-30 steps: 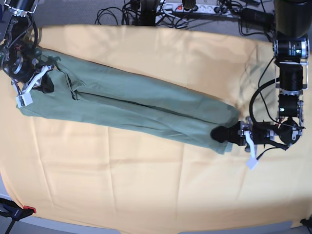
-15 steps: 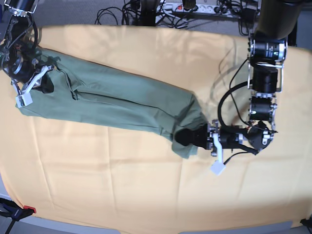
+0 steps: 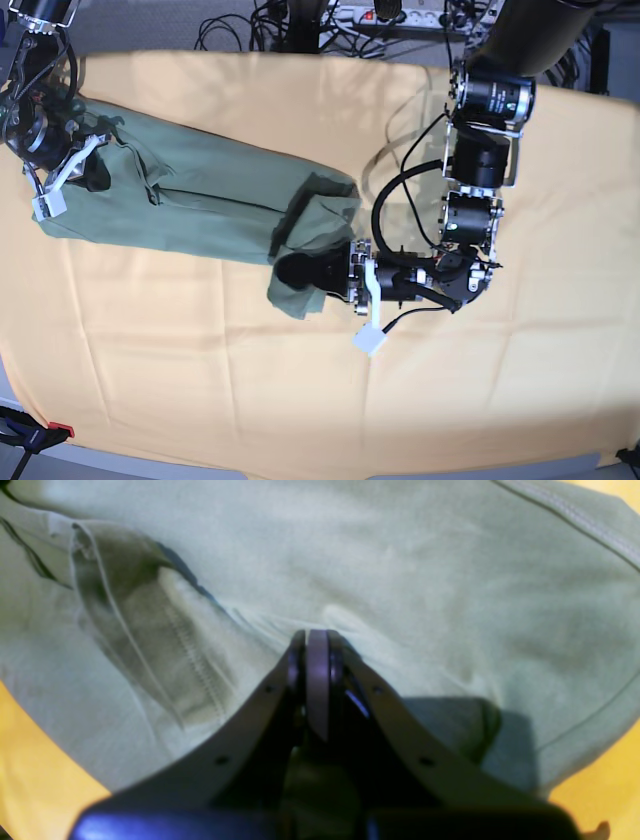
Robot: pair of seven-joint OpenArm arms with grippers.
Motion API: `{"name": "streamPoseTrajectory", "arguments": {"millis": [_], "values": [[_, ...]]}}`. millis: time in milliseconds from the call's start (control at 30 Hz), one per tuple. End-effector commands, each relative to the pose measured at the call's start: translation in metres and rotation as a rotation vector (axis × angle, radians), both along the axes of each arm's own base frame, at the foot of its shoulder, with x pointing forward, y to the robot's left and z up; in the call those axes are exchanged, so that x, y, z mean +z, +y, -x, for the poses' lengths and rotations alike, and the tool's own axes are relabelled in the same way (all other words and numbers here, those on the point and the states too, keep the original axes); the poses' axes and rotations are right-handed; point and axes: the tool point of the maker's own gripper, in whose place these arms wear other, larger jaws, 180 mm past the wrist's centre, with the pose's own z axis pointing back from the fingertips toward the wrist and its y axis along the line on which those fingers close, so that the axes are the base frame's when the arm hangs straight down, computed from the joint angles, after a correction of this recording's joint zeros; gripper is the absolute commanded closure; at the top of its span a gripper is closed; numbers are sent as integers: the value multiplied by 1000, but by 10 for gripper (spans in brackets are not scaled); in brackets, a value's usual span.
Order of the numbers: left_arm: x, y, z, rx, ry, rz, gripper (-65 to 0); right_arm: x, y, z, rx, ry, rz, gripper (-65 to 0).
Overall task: Fold the T-shirt properly
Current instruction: 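Fold the grasped end toward the right gripper with the left gripper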
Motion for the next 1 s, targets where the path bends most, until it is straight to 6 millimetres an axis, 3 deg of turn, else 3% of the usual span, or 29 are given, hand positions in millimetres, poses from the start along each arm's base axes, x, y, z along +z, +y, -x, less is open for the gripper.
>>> {"name": "streamPoseTrajectory", "arguments": {"millis": [0, 200, 333, 400, 433, 567, 633, 967], "values": [[20, -3, -7, 8, -43, 48, 0, 7, -8, -4, -2, -17, 25, 0], [5, -16, 10, -9, 9, 72, 0, 8, -8, -4, -2, -17, 24, 0], [-16, -16, 20, -12, 41, 24, 0, 8, -7, -4, -2, -17, 22, 0], [-13, -16, 12, 45, 42, 55, 0, 8, -7, -4, -2, -18, 21, 0], [-11, -15, 8, 74, 41, 74, -15, 8, -7, -4, -2, -17, 22, 0], [-3, -19, -5, 164, 39, 146, -295, 8, -7, -4, -2, -18, 19, 0], [-2, -27, -5, 171, 38, 155, -368, 7, -7, -3, -2, -16, 20, 0], [11, -47, 8, 81, 116, 207, -373, 6, -8, -1, 1, -1, 26, 0]]}}
